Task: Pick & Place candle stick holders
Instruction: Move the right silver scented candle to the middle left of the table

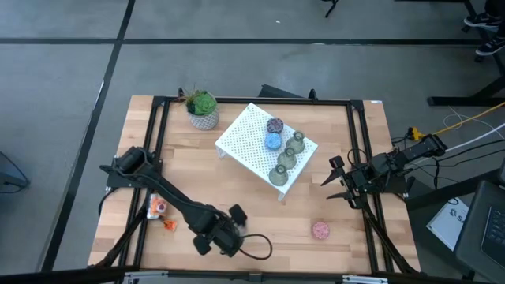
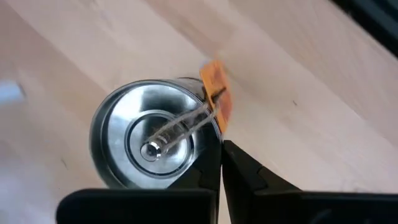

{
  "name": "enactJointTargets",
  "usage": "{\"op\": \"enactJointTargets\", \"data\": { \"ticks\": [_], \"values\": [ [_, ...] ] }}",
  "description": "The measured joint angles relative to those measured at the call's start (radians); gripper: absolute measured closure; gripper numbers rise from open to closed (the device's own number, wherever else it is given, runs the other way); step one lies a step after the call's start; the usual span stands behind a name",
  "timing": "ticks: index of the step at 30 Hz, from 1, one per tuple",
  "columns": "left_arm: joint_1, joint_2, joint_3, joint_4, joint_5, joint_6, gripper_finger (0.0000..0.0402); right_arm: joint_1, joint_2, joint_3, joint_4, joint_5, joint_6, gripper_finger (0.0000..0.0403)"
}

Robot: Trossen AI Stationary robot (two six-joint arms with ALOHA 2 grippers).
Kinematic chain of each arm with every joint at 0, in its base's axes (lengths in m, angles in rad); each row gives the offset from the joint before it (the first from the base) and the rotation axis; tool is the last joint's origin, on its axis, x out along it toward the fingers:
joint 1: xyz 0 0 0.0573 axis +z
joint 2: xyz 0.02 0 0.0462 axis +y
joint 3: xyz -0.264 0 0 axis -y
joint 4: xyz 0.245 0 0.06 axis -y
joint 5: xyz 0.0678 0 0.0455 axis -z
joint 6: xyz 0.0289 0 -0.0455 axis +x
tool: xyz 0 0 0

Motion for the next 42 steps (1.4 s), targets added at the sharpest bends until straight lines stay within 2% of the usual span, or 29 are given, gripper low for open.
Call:
{"op": "enactJointTargets", "data": {
  "ticks": [5, 13, 17, 23, 27, 36, 42],
  "values": [
    [-0.022, -0.006, -0.005, -0.106, 0.002, -0.103, 0.0400, 0.000, 0.000, 0.000, 0.000, 0.000, 0.000, 0.0184],
    [-0.062, -0.057, -0.044, -0.165, 0.040, -0.247, 0.0400, 0.000, 0.000, 0.000, 0.000, -0.002, 0.000, 0.0184],
    [-0.076, -0.148, -0.093, -0.128, 0.042, -0.299, 0.0400, 0.000, 0.000, 0.000, 0.000, -0.002, 0.000, 0.0184],
    [-0.074, -0.319, -0.295, 0.023, 0.032, -0.369, 0.0400, 0.000, 0.000, 0.000, 0.000, -0.002, 0.000, 0.0184],
    [-0.074, -0.402, -0.397, 0.032, 0.027, -0.450, 0.0400, 0.000, 0.000, 0.000, 0.000, -0.002, 0.000, 0.0184],
    [-0.118, -0.537, -0.480, 0.038, -0.018, -0.545, 0.0400, 0.000, 0.000, 0.000, 0.000, -0.001, 0.000, 0.0184],
    [-0.125, -0.554, -0.510, 0.040, -0.027, -0.553, 0.0401, 0.000, 0.000, 0.000, 0.000, -0.001, 0.000, 0.0184]
  ]
}}
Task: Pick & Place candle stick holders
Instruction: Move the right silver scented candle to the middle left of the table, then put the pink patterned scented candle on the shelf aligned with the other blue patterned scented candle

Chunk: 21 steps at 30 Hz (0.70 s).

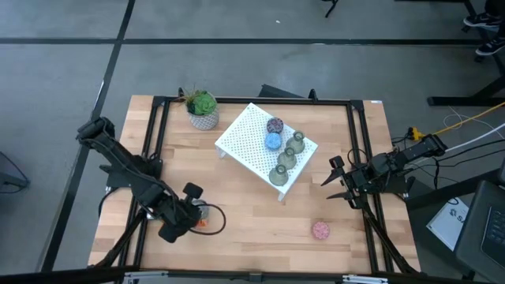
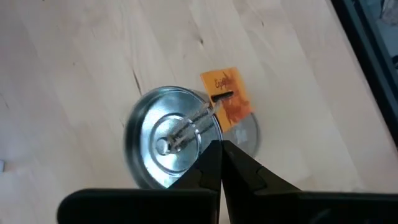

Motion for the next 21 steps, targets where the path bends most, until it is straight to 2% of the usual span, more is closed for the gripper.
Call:
{"op": "enactJointTargets", "data": {
  "ticks": [21],
  "values": [
    [-0.039, -0.002, -0.035, 0.054, -0.023, 0.018, 0.0401, 0.000, 0.000, 0.000, 0.000, 0.000, 0.000, 0.0184]
  ]
}}
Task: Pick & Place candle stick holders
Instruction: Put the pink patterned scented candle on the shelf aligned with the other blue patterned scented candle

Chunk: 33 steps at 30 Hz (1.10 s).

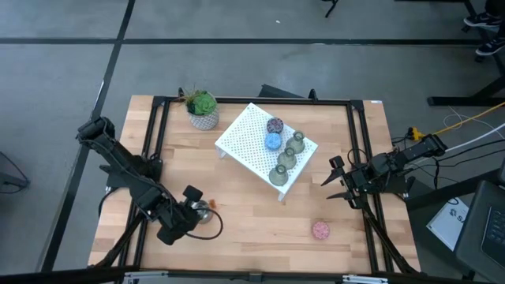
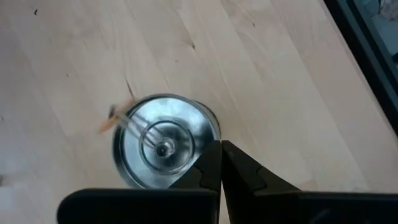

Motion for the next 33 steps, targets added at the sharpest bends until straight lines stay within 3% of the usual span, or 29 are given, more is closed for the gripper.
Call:
{"op": "enactJointTargets", "data": {
  "ticks": [11, 19, 24, 33],
  "values": [
    [0.000, -0.001, 0.000, 0.004, -0.044, -0.007, 0.0393, 0.000, 0.000, 0.000, 0.000, 0.000, 0.000, 0.0184],
    [0.004, -0.026, 0.000, 0.079, -0.057, 0.003, 0.0336, 0.000, 0.000, 0.000, 0.000, 0.001, 0.000, 0.0184],
    [0.004, -0.029, 0.000, 0.261, -0.105, 0.090, 0.0309, 0.000, 0.000, 0.000, 0.000, 0.001, 0.000, 0.0184],
    [-0.016, -0.026, 0.001, 0.650, -0.107, 0.245, 0.0312, 0.000, 0.000, 0.000, 0.000, 0.001, 0.000, 0.0184]
  ]
}}
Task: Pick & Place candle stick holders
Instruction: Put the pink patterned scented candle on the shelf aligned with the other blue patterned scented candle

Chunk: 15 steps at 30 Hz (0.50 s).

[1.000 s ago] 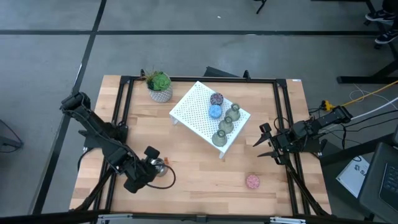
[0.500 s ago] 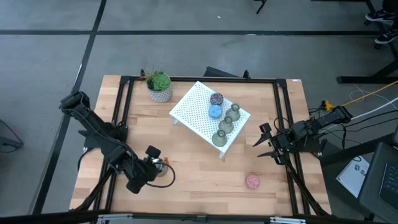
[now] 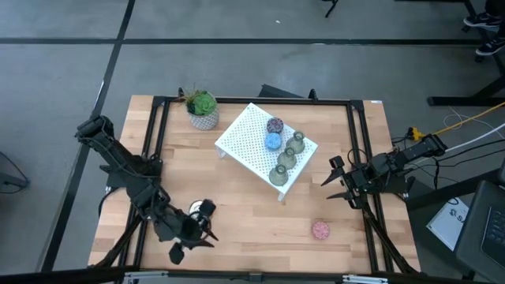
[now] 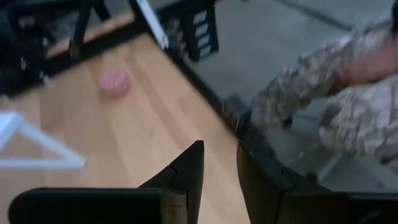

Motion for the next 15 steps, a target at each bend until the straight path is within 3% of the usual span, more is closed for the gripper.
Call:
{"op": "enactJointTargets", "data": {
  "ticks": [15],
  "values": [
    [-0.022, 0.001, 0.000, 0.064, 0.004, -0.105, 0.0312, 0.000, 0.000, 0.000, 0.000, 0.000, 0.000, 0.0184]
  ]
}}
